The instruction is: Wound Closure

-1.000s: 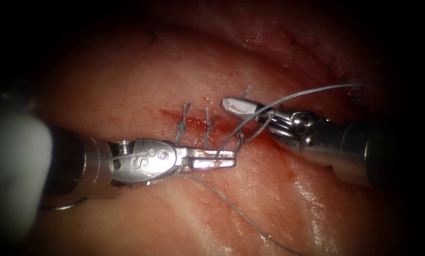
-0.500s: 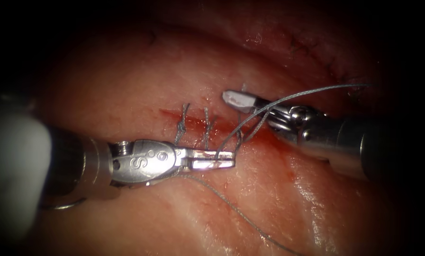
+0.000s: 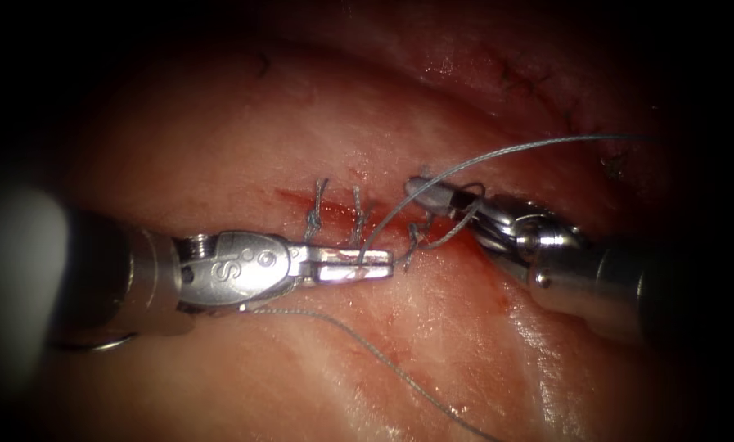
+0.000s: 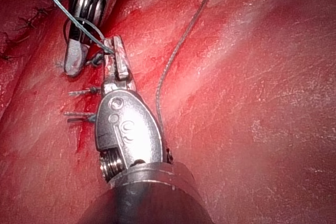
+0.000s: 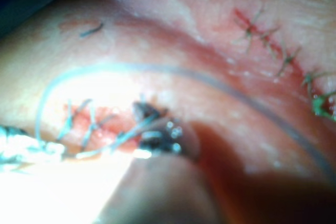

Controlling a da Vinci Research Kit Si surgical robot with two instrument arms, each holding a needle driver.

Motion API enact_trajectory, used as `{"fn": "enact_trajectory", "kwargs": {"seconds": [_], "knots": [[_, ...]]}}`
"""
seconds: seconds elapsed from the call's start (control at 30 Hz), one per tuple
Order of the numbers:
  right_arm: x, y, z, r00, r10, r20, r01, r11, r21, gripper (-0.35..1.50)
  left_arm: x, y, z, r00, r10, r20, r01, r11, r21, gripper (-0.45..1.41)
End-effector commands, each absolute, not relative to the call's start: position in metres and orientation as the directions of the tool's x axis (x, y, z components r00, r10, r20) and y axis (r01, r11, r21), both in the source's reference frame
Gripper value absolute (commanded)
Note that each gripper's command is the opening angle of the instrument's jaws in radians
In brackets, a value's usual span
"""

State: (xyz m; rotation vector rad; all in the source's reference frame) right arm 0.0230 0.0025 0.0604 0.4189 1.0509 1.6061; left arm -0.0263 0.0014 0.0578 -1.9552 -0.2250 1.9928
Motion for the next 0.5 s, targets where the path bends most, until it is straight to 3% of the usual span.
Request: {"fn": "enact_trajectory", "kwargs": {"seconds": [0.03, 0.5], "knots": [[0.0235, 0.001, 0.06, -0.321, 0.912, -0.255, -0.593, 0.017, 0.805, -0.35, -0.0265, 0.002, 0.059, -0.003, 0.358, -0.934, -0.148, -0.924, -0.354, -0.45], [0.0234, -0.002, 0.054, -0.333, 0.875, -0.353, -0.608, 0.087, 0.789, -0.35, -0.024, 0.014, 0.064, -0.04, 0.411, -0.911, -0.235, -0.89, -0.392, -0.45]]}}
